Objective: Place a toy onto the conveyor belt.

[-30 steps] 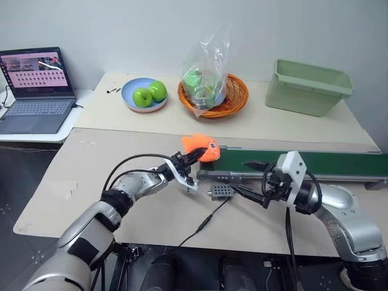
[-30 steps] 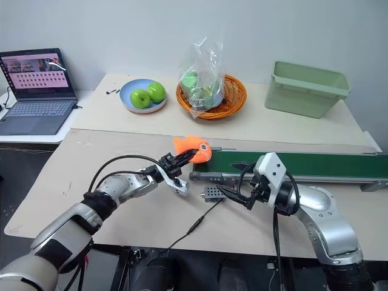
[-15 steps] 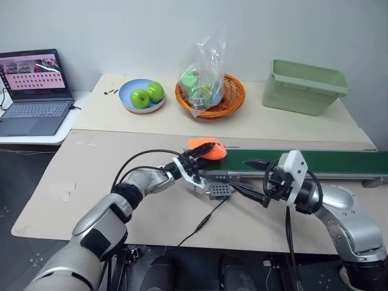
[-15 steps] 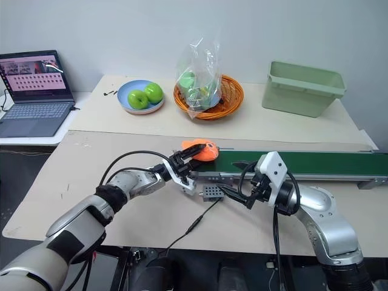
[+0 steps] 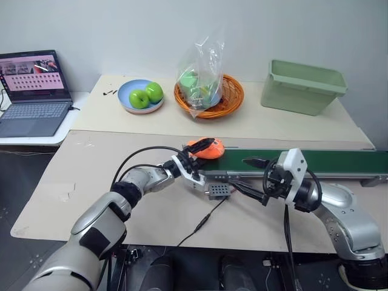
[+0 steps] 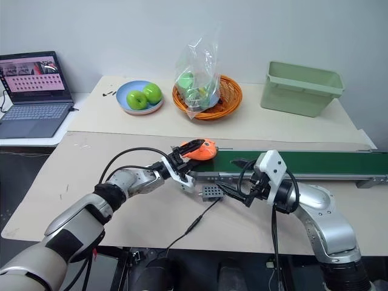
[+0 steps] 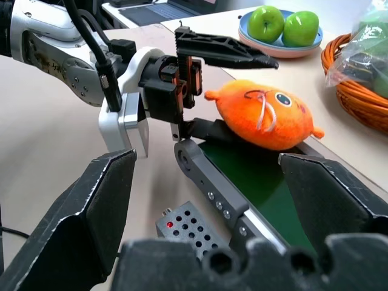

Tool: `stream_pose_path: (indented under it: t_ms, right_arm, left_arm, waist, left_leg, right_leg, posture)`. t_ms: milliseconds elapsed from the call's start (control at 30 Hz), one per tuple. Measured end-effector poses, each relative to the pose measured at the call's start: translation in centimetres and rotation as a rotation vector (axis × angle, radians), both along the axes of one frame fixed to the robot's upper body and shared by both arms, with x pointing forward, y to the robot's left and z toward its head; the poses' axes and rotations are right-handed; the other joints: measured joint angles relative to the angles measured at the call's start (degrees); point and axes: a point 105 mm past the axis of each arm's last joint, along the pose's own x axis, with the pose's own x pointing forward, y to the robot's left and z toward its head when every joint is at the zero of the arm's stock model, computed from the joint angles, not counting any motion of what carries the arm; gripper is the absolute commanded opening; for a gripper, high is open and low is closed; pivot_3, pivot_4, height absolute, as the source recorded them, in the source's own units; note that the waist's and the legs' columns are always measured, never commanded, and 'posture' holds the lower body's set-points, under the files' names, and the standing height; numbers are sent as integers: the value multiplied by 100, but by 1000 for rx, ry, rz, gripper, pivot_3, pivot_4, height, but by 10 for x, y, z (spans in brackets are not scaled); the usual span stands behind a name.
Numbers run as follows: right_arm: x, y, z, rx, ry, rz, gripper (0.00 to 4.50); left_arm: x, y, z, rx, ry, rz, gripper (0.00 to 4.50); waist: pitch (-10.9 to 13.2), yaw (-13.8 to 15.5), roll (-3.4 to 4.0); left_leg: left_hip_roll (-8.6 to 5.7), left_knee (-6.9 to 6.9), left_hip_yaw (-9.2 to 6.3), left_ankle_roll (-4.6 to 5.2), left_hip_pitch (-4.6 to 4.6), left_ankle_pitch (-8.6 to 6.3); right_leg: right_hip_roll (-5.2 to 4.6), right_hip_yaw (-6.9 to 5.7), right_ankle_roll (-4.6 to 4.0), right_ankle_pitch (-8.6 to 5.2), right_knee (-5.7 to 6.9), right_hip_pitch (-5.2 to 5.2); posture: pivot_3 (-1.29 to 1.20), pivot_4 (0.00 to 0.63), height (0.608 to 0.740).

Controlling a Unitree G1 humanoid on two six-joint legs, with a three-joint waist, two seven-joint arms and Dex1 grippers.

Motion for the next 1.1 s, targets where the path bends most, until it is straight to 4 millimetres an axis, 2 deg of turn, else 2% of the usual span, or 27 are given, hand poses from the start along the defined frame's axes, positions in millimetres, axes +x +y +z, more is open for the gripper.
stream_pose_path:
  t_ms: [367,500,900,1100]
  right_arm:
    - [0,1,0,5,0,1,4500]
    - [0,2,0,11,0,2,4500]
    - [1,4,-1,16,0,4,4500]
    - [2,5,-2,18,4,4,4500]
  left_arm:
    - [-7,22,-3,209,158,-70,4458]
    - [-5,18,2,280,216,-72,4458]
    - [-1,-6,11,343,269,-78,4458]
    - [2,-13,14,393,386,-57,4458]
  waist:
    - [-7,-7,5]
    - [-7,-2,5]
    - [-7,8,4]
    - [-7,21,4]
  left_leg:
    - [1,0,4,0,10,0]
    - [1,0,5,0,9,0]
    - [0,0,6,2,4,-1]
    - [0,3,5,3,2,-1]
  right_leg:
    - [0,3,0,0,2,7]
    - [0,3,0,0,2,6]
    - [0,5,2,-1,1,4]
    - [1,4,2,-2,-1,5]
  posture:
    - [0,150,715]
    - [0,150,715]
    - [0,150,715]
    - [0,150,715]
